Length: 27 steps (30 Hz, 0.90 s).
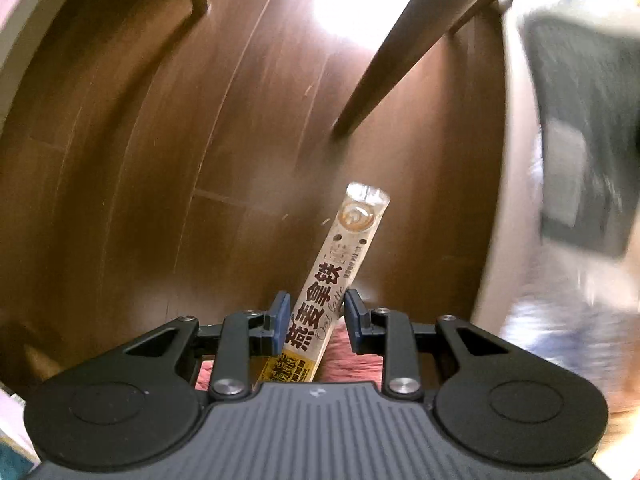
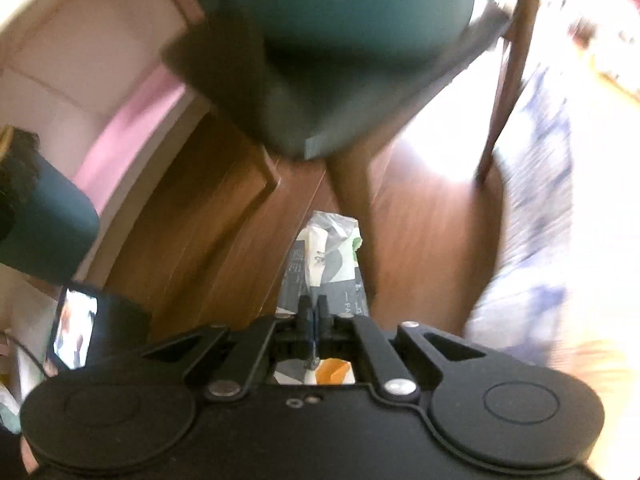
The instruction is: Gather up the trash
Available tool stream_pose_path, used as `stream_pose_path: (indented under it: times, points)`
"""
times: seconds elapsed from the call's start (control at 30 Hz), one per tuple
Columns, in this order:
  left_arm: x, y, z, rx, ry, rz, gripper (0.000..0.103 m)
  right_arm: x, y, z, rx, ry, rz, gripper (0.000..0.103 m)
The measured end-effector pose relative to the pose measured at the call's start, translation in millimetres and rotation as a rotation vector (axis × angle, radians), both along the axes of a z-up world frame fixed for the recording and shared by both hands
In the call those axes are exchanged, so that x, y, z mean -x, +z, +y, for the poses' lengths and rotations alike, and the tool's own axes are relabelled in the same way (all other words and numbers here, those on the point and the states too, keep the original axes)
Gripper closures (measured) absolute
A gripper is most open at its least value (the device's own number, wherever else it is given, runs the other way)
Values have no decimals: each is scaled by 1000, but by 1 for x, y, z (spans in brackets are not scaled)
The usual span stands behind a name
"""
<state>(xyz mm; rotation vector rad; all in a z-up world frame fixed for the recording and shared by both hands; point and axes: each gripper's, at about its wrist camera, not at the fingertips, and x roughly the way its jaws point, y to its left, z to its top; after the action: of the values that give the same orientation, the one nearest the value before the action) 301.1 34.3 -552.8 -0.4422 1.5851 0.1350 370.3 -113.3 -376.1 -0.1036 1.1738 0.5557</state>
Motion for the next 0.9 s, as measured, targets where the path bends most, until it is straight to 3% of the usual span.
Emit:
stream_pose_path:
  times: [0.3,0.37,0.57,0.7,0.8,0.9]
  points:
    - [-36,193,-4,-8,-48,-199,77,10,157,-26,-10,-22,-131,102]
    - [-38,222,-5,-18,-76,-232,83,8,186,-23,-28,-32,-154,102]
    - [-38,305,1,-11,-90,-306,88,10,249,-22,-51,-34,-222,102]
    - [-41,323,7,-3,-146,-310,88,14,250,-28,-42,-28,-223,102]
    - [-39,297,0,-21,-221,-308,88,15,227,-36,-25,-54,-184,102]
    - [-41,263,-16,-25,-281,-255,88,18,195,-44,-3,-89,-153,102]
